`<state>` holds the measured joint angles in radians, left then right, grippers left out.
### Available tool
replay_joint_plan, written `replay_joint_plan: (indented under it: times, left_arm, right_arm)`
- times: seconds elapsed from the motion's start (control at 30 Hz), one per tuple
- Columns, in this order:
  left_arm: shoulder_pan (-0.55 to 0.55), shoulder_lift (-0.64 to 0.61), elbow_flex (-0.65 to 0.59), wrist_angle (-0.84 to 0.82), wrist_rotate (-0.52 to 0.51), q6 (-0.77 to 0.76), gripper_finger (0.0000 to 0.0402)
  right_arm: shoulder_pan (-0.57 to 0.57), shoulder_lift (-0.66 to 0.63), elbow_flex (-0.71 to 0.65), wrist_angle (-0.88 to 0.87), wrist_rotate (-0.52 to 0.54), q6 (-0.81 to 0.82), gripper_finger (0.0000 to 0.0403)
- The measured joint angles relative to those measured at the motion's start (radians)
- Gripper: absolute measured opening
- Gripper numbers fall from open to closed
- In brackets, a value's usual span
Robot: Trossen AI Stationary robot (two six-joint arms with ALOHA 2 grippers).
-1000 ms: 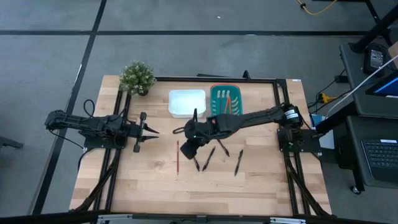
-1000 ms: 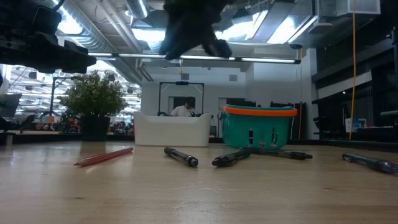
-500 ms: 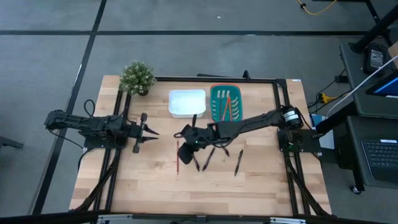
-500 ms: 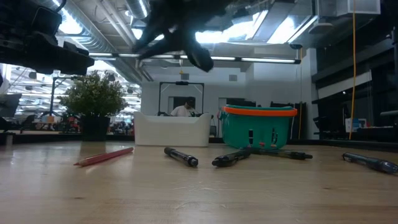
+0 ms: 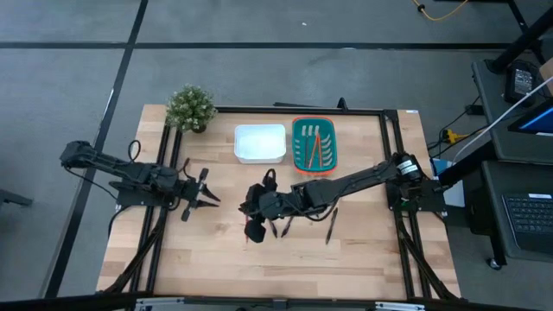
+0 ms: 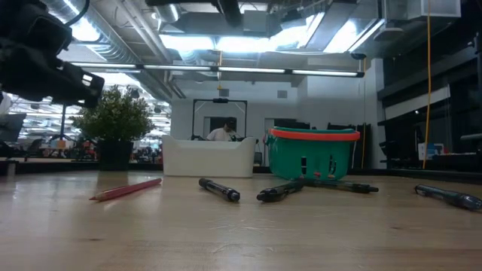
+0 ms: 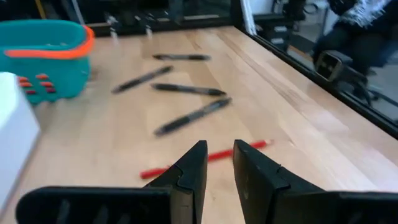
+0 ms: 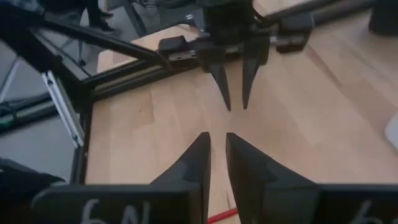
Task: Sort pens & pencils
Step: Put the red pencil into the blue bin
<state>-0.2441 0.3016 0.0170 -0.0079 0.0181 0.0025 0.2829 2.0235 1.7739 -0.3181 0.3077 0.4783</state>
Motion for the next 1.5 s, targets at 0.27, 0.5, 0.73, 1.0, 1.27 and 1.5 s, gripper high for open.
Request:
replay_joint_plan:
  times: [0.27,0.5,0.73,1.0,1.27,1.5]
  left_arm:
    - [-0.066,0.022,0.138,-0.197,-0.028,0.019,0.0072]
    - [-0.105,0.021,0.202,-0.296,-0.084,0.033,0.0072]
    - [-0.13,0.021,0.203,-0.295,-0.134,0.026,0.0072]
    - [-0.132,0.021,0.203,-0.291,-0.159,0.024,0.0072]
    - [-0.132,0.021,0.204,-0.297,-0.168,0.01,0.0072]
    - [-0.132,0.021,0.204,-0.308,-0.211,0.002,0.0072]
  right_arm:
    - [0.003,0.001,0.018,0.09,-0.08,-0.145,0.0053]
    - [-0.015,0.001,0.018,0.32,-0.208,-0.242,0.0053]
    - [-0.036,0.001,0.018,0.313,-0.169,-0.225,0.0053]
    - [-0.049,0.002,0.252,0.048,-0.086,-0.304,0.0053]
    - [-0.06,0.026,0.448,-0.298,0.112,-0.222,0.0053]
    - [-0.113,0.112,0.447,-0.561,0.038,0.017,0.0053]
